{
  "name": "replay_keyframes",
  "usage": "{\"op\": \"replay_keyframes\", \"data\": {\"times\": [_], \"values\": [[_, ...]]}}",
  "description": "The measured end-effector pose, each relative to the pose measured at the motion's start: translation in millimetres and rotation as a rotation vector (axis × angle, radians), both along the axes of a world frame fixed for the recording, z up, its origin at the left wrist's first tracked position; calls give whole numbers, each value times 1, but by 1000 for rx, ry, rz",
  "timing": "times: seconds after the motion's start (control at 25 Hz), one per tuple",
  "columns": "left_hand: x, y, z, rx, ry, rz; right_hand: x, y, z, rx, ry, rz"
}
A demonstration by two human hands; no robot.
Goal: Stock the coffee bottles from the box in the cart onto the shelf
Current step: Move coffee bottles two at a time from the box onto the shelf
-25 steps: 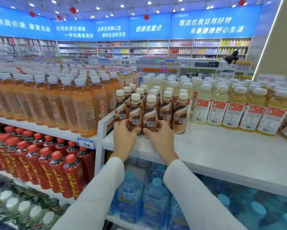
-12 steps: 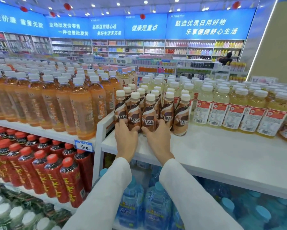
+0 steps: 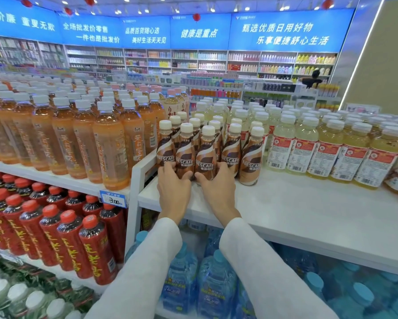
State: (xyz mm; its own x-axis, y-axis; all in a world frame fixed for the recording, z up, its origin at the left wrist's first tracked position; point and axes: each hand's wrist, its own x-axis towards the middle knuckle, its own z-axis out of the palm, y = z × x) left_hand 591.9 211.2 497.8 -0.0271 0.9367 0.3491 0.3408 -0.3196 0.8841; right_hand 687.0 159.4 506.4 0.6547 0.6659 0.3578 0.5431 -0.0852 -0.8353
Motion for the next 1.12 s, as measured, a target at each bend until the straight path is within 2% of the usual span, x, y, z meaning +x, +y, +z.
{"op": "replay_keyframes", "data": {"times": [0.4, 0.56, 0.8, 1.0, 1.12], "values": [[-11, -19, 2, -11, 61, -5, 4, -18, 4, -64, 62, 69], [-47, -67, -10, 28, 55, 21, -13, -72, -7, -49, -11, 226], [-141, -175, -90, -3, 74, 291, -65, -151, -70, 8, 27, 547], [-231, -269, -175, -237, 79, 550, -122, -181, -147, -242, 80, 803], [-275, -316, -216, -349, 6, 679, -164, -189, -189, -416, 60, 916]]}}
